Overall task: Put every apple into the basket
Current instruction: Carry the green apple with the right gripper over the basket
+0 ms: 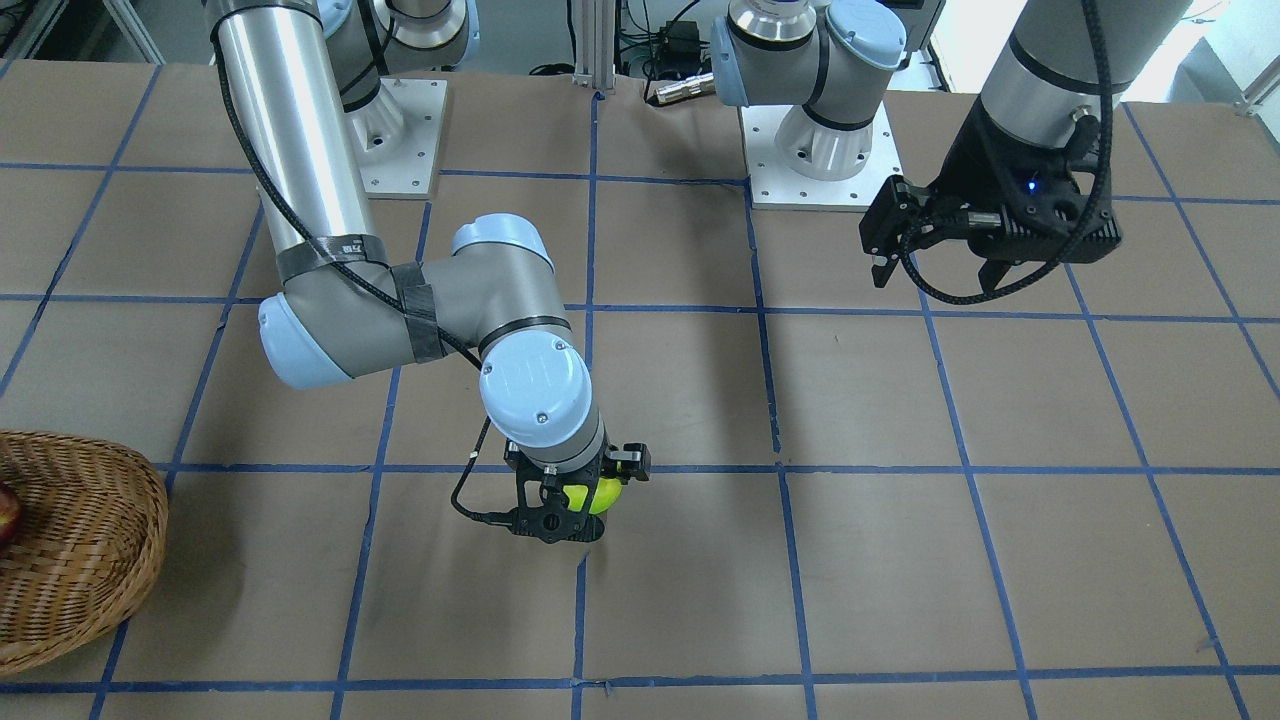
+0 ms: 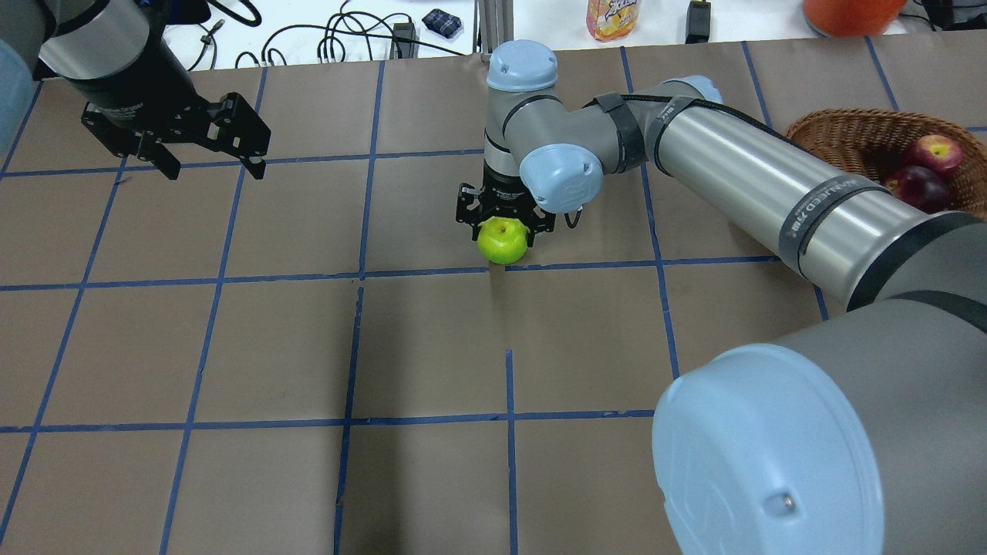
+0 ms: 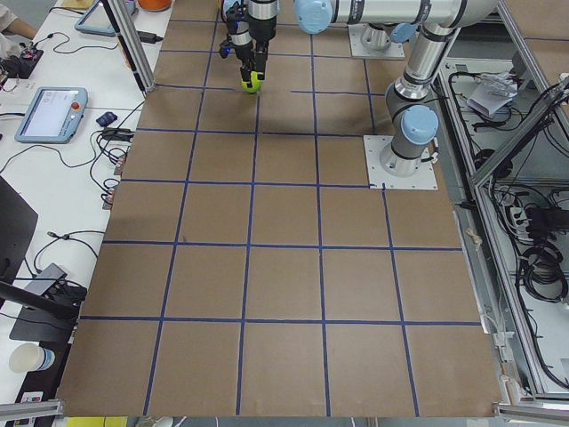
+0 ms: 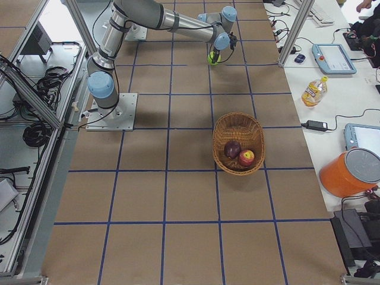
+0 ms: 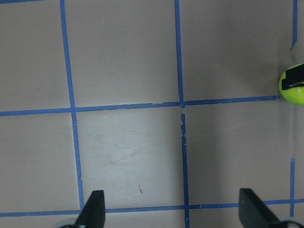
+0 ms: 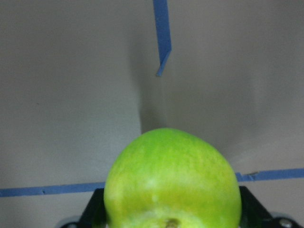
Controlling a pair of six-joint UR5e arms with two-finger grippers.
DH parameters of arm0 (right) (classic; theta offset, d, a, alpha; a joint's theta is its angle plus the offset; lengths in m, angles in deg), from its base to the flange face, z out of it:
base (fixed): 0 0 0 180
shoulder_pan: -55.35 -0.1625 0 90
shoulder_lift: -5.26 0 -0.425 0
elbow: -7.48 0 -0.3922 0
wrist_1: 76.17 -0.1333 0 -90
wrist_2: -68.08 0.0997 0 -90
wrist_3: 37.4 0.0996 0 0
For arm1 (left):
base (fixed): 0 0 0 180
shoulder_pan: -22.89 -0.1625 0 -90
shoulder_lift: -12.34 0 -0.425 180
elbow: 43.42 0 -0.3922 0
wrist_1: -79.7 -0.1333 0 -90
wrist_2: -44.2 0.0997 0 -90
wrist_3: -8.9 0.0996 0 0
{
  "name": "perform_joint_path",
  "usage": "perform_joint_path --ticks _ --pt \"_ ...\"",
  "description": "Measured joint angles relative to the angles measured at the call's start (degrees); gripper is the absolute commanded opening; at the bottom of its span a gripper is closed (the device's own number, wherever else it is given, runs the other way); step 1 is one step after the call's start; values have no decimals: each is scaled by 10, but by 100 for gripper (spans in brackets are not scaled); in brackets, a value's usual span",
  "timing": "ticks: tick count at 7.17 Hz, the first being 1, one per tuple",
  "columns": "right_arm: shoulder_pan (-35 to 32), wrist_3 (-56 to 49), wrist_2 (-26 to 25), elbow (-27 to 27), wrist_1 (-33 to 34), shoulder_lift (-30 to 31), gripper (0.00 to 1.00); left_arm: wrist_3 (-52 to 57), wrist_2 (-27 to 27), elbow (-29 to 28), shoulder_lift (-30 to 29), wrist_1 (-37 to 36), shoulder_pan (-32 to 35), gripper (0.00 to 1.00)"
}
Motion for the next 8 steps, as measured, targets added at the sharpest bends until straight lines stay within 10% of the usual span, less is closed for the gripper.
perform_joint_path --ticks 8 --pt "346 -337 -110 3 -88 108 10 1 2 68 46 -10 24 100"
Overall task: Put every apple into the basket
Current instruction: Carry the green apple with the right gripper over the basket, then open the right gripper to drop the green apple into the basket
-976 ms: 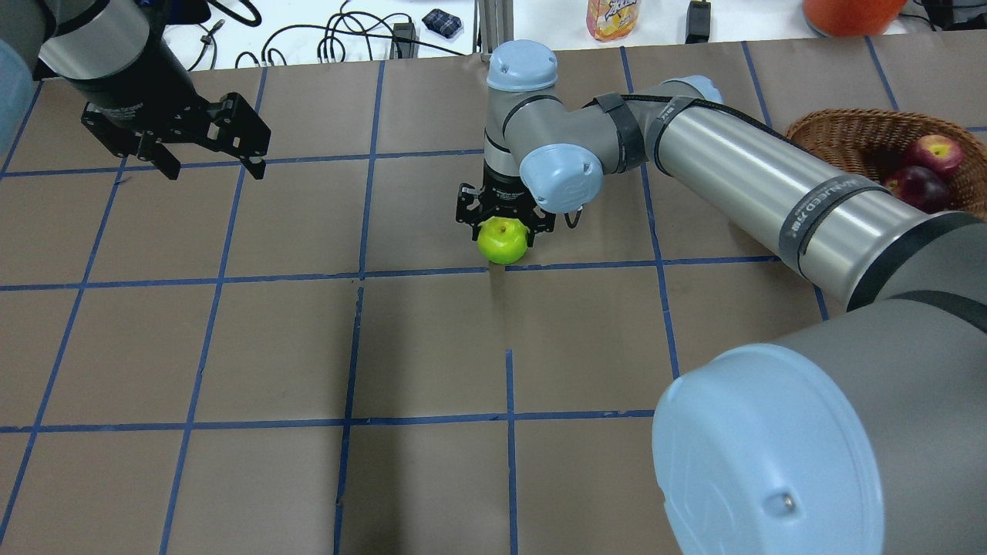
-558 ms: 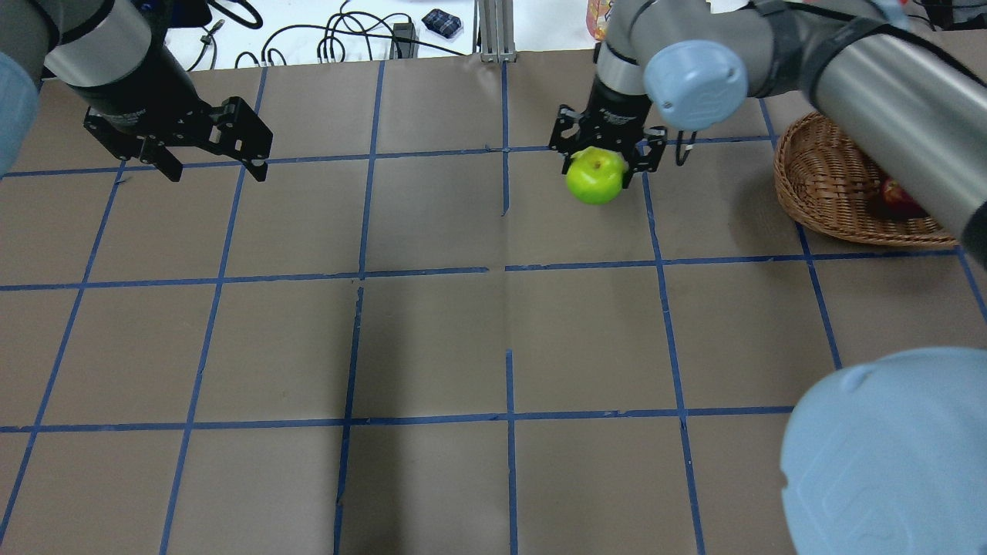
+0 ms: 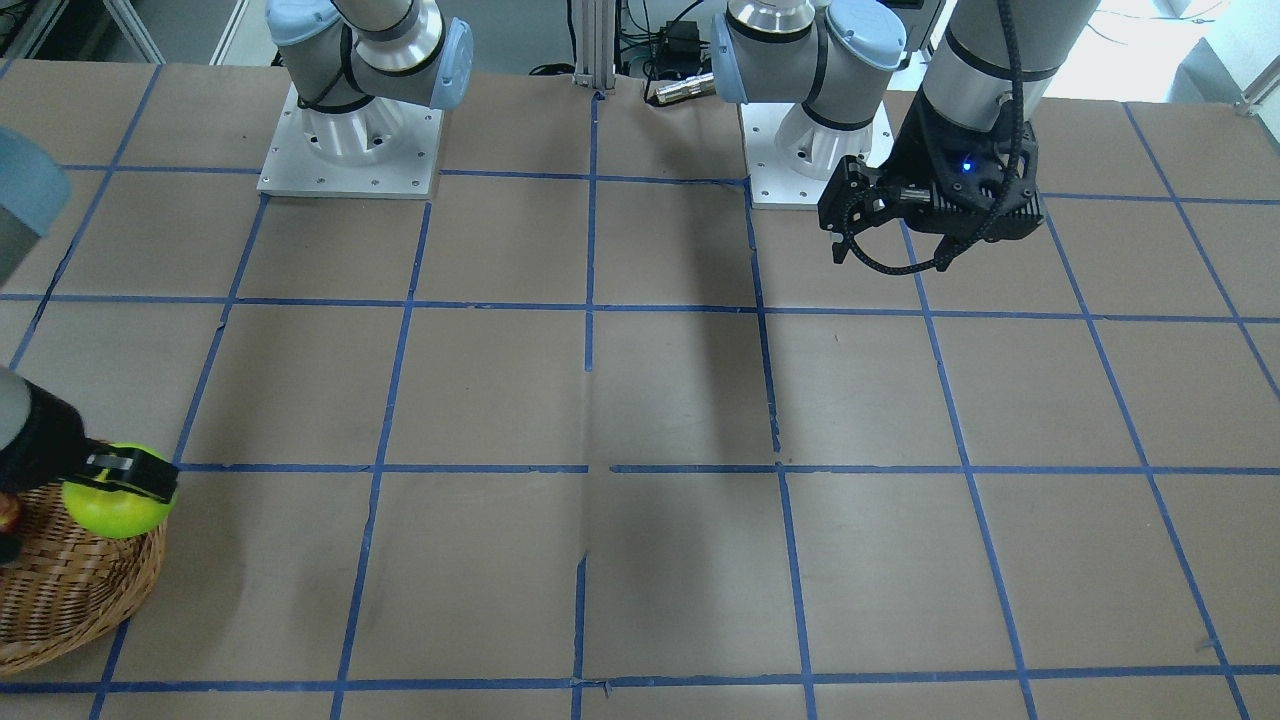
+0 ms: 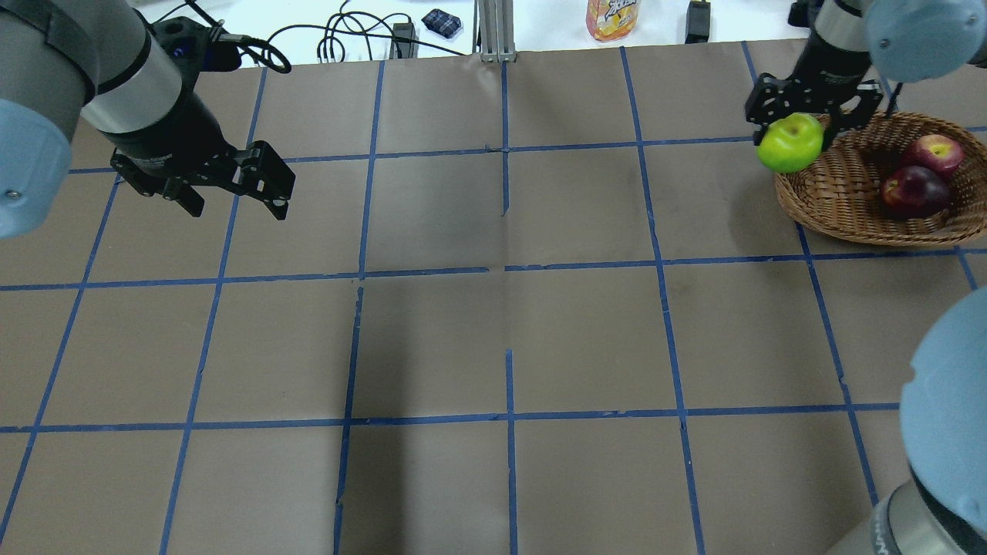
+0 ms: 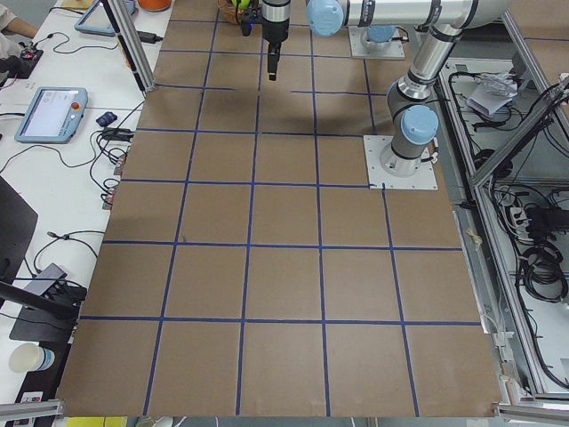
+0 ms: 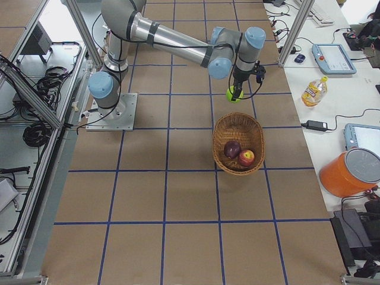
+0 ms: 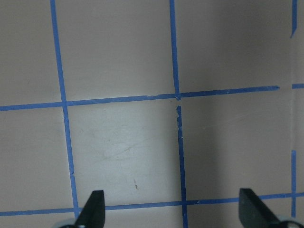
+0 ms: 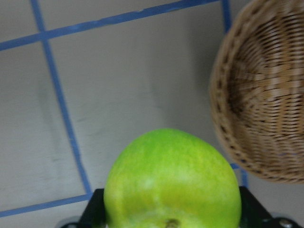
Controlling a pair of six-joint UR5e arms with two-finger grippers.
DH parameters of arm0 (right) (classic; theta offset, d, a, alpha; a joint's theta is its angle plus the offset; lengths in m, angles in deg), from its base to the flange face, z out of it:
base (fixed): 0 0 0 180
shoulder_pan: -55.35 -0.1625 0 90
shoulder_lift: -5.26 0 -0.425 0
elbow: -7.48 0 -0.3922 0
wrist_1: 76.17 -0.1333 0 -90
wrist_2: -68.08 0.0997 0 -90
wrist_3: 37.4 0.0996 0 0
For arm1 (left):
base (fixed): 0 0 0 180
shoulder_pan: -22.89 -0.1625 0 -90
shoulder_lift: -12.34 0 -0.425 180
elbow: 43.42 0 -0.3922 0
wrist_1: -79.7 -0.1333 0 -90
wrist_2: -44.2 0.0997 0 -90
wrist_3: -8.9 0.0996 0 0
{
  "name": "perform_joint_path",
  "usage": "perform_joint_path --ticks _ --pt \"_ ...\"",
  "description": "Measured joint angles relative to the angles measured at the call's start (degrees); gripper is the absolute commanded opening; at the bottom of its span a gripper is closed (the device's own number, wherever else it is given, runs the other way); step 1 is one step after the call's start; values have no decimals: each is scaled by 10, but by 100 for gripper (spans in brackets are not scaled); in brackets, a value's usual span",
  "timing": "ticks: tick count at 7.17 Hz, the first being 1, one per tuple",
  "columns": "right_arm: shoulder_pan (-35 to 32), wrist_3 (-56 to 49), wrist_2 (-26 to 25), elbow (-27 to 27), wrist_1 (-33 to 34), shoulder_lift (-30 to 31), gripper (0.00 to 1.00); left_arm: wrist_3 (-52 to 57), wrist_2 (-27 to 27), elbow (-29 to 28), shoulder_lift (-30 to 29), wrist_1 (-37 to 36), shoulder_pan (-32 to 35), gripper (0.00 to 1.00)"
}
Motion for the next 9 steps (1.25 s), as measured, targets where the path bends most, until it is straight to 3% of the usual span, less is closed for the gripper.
perform_joint_path --ticks 2,4,5,7,9 --pt "59 -105 -2 -3 21 -16 21 9 -1 -8 19 37 5 100" --pt "76 -129 -3 -7 76 -56 54 19 -2 -38 22 79 8 100" --pt "78 -131 -4 -9 86 -70 54 20 0 -46 22 86 10 100" --pt "79 -132 -1 -12 94 -85 100 22 4 -53 20 88 8 100" --pt "79 -133 0 -12 99 -98 100 22 4 -55 6 83 3 100"
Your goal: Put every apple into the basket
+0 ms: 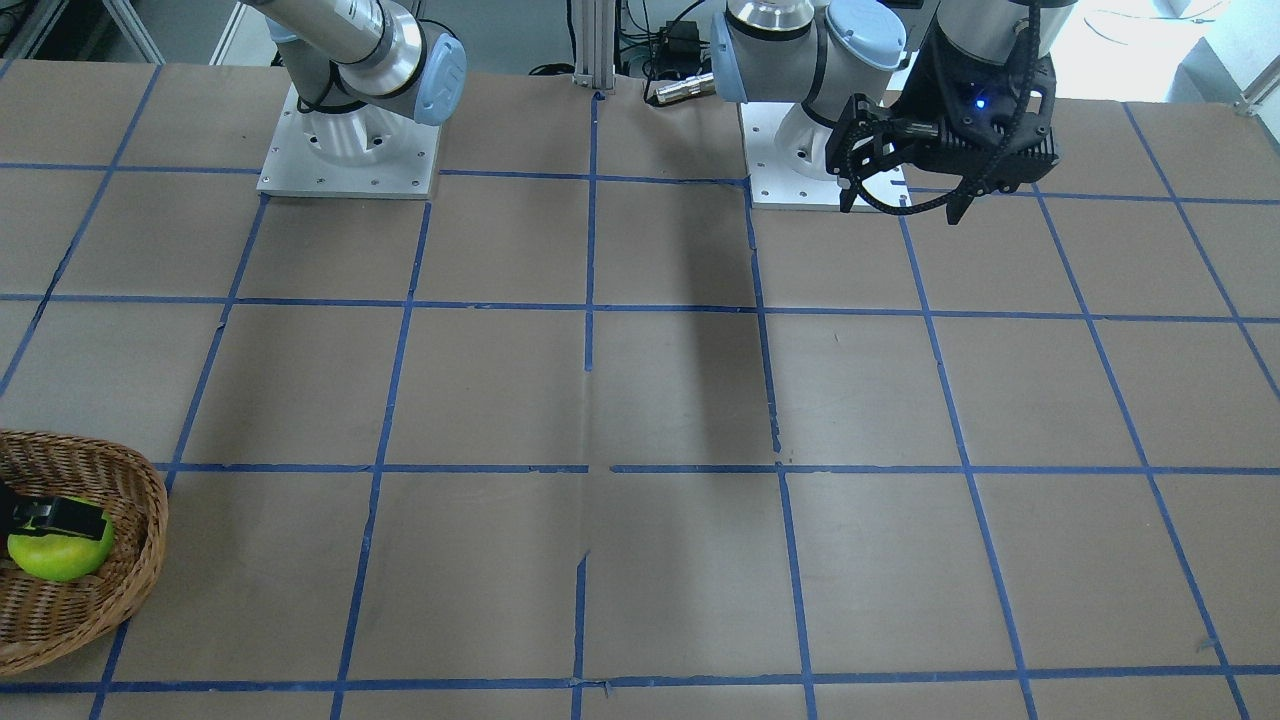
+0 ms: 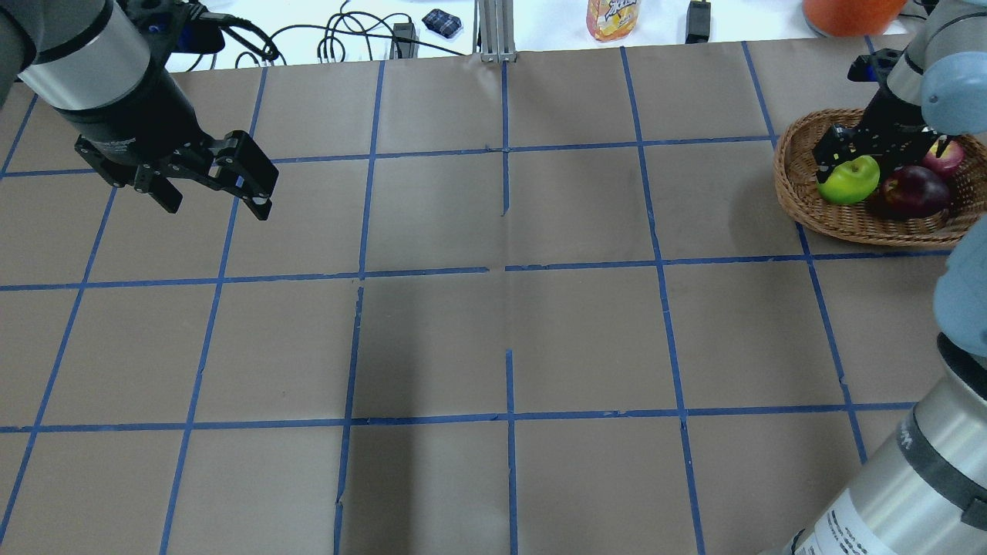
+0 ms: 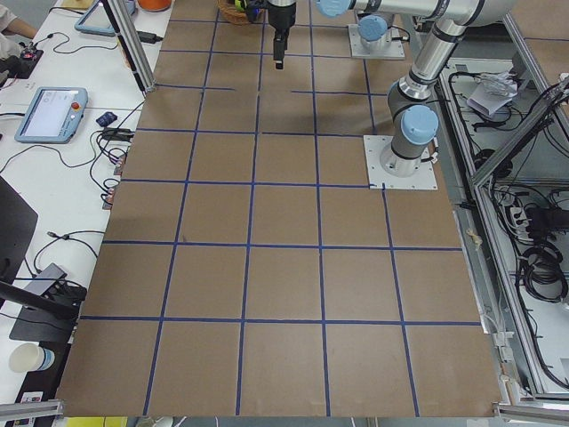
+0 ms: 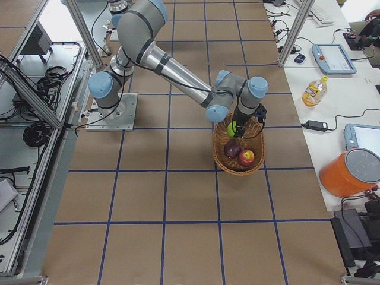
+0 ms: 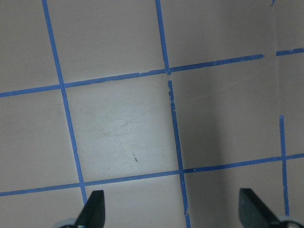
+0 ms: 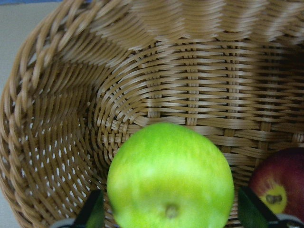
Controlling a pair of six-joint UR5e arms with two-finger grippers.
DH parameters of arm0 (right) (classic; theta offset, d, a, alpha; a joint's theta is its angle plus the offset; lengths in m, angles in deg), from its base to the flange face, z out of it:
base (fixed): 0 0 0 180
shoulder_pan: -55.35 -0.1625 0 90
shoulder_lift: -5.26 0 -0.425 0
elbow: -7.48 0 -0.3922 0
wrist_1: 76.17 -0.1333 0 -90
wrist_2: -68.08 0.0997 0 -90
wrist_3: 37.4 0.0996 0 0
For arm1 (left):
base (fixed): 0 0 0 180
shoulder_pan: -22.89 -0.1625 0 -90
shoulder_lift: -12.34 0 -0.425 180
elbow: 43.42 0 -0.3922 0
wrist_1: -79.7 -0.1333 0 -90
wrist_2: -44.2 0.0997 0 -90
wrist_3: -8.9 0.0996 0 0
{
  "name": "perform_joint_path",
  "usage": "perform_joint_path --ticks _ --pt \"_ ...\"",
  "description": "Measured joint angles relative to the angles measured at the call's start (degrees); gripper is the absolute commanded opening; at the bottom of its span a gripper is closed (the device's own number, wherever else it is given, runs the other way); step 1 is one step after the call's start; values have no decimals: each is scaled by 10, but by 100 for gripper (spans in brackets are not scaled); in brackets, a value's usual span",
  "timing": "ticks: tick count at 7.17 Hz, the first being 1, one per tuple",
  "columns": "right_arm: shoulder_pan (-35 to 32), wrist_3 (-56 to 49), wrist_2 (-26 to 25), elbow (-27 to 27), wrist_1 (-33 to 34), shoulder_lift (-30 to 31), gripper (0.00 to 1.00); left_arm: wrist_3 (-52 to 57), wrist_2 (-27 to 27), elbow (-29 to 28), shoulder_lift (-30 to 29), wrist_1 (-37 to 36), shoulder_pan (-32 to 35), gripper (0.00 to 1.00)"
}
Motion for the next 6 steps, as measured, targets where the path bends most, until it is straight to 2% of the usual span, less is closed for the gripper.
perform_joint_path --ticks 3,6 --pt "0 1 -2 7 -34 37 100 0 9 -5 -20 -2 -1 100" --pt "-12 25 4 5 -189 188 100 -1 33 -34 -25 3 0 100"
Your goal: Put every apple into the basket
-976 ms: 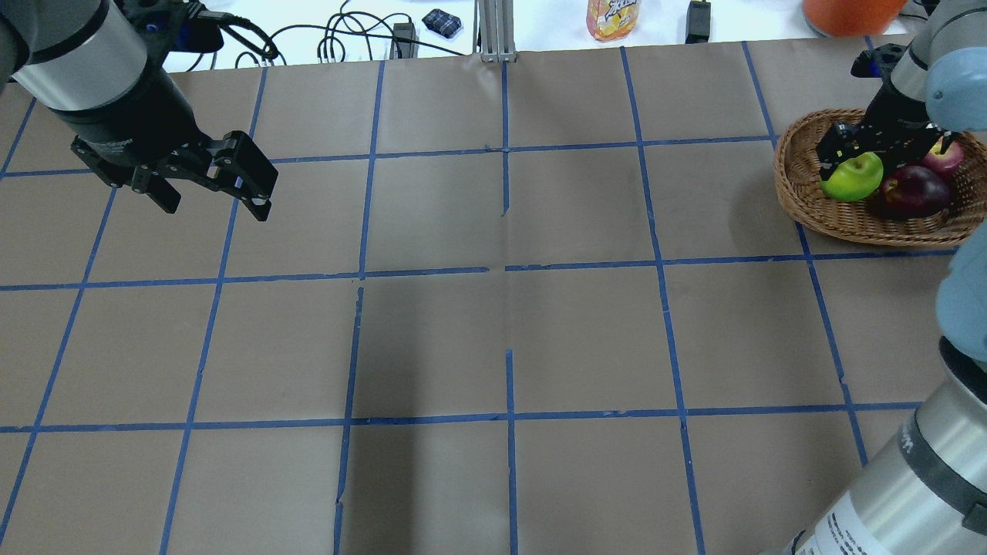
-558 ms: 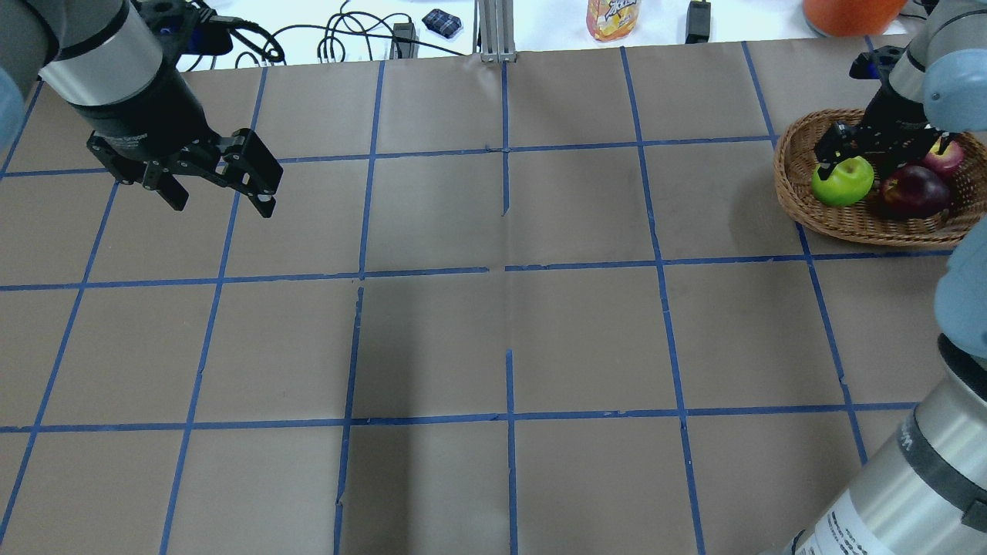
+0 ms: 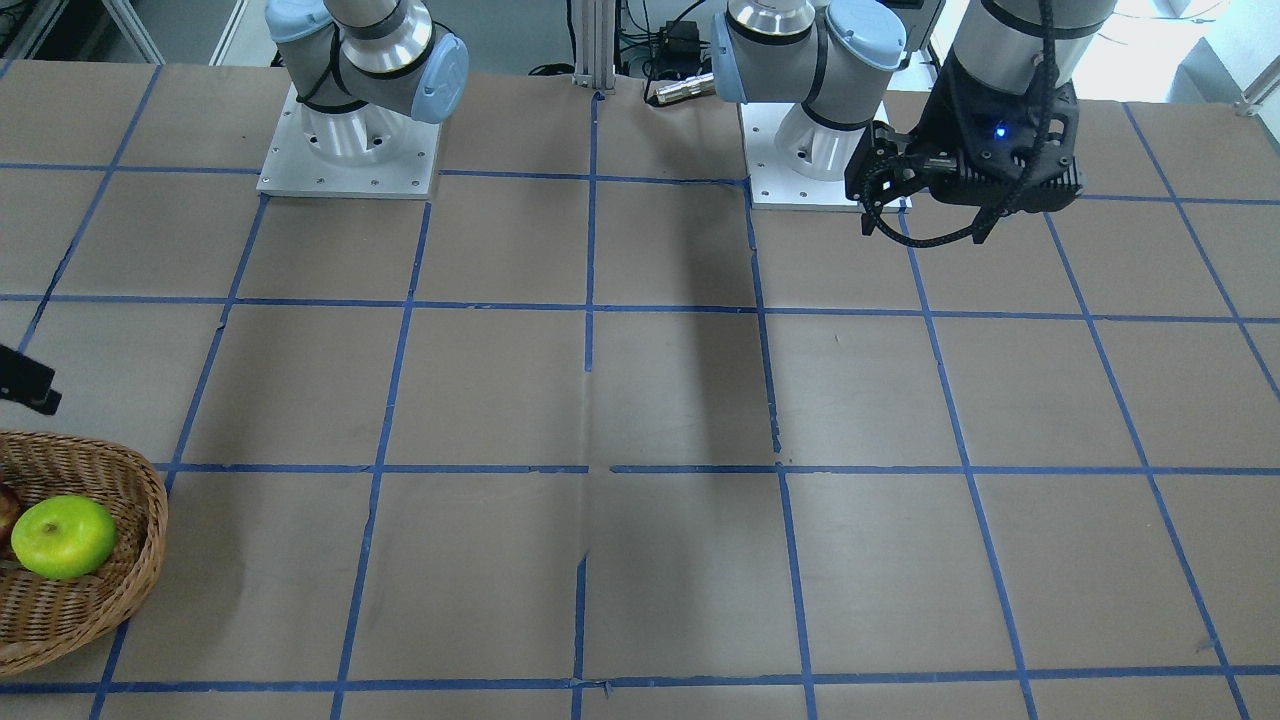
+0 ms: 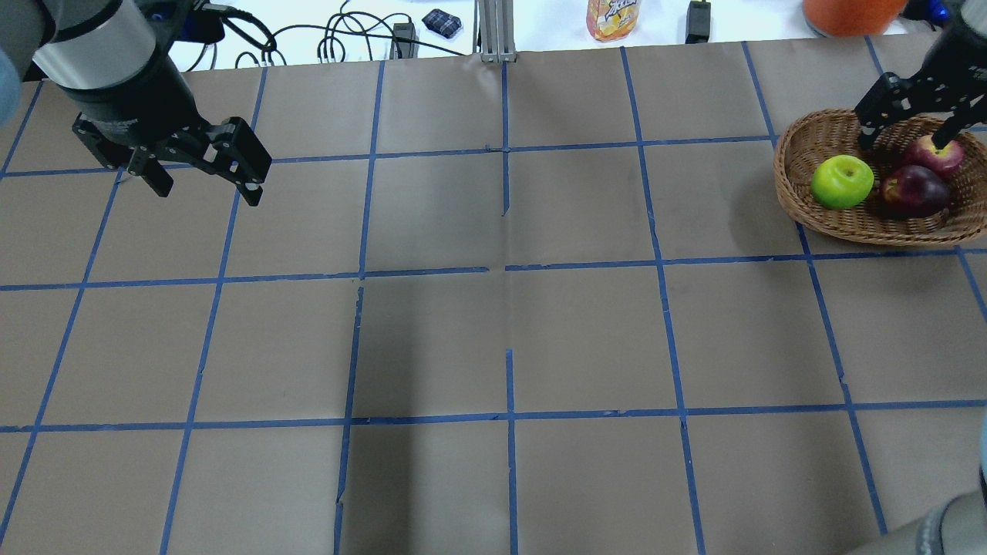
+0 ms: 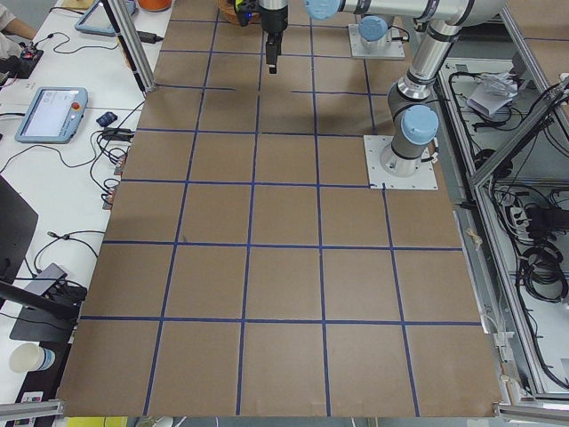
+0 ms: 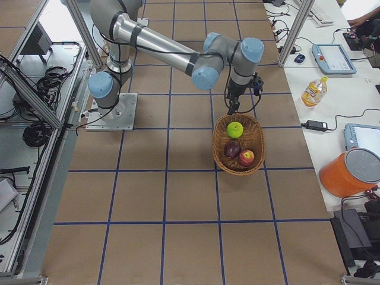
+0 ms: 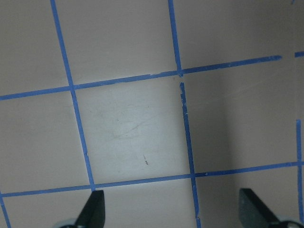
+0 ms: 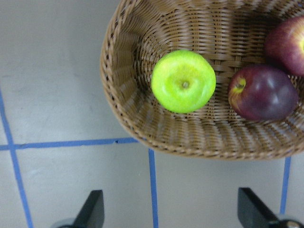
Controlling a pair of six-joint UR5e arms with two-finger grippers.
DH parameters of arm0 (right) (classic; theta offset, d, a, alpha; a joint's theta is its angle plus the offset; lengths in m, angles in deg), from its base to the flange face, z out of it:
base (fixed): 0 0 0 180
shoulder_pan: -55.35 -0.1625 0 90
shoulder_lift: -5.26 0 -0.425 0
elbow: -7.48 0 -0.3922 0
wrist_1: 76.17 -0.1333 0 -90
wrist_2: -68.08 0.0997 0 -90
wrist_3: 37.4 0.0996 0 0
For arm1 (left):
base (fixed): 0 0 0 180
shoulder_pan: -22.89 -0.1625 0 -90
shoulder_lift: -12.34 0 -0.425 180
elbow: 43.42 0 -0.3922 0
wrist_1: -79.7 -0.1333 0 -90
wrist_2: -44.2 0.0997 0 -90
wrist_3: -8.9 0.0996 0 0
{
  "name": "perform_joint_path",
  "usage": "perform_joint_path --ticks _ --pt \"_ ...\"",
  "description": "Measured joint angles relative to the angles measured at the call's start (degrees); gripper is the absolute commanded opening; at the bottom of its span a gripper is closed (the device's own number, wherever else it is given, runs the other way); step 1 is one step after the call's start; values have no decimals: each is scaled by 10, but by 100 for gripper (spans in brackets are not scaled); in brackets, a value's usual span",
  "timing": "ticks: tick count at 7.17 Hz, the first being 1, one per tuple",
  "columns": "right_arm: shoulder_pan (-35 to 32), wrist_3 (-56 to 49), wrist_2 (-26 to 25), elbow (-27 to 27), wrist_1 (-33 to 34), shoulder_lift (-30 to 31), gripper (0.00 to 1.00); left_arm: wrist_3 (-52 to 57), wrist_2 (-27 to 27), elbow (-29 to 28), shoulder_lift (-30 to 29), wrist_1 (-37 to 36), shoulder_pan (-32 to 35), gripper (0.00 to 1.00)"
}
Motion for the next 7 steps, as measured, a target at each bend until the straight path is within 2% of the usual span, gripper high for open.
perform_joint_path --ticks 2,4,5,7 --pt "-42 77 1 -3 -98 94 100 0 -17 -30 -5 2 -1 100" --pt "-105 149 8 -18 -176 177 100 0 -46 -34 -8 -1 -1 100" --pt "-138 191 16 -42 -183 207 100 -1 -51 -33 -10 -2 -1 100" --pt "-212 273 19 -81 -152 229 100 -3 -49 -32 -12 0 -2 100"
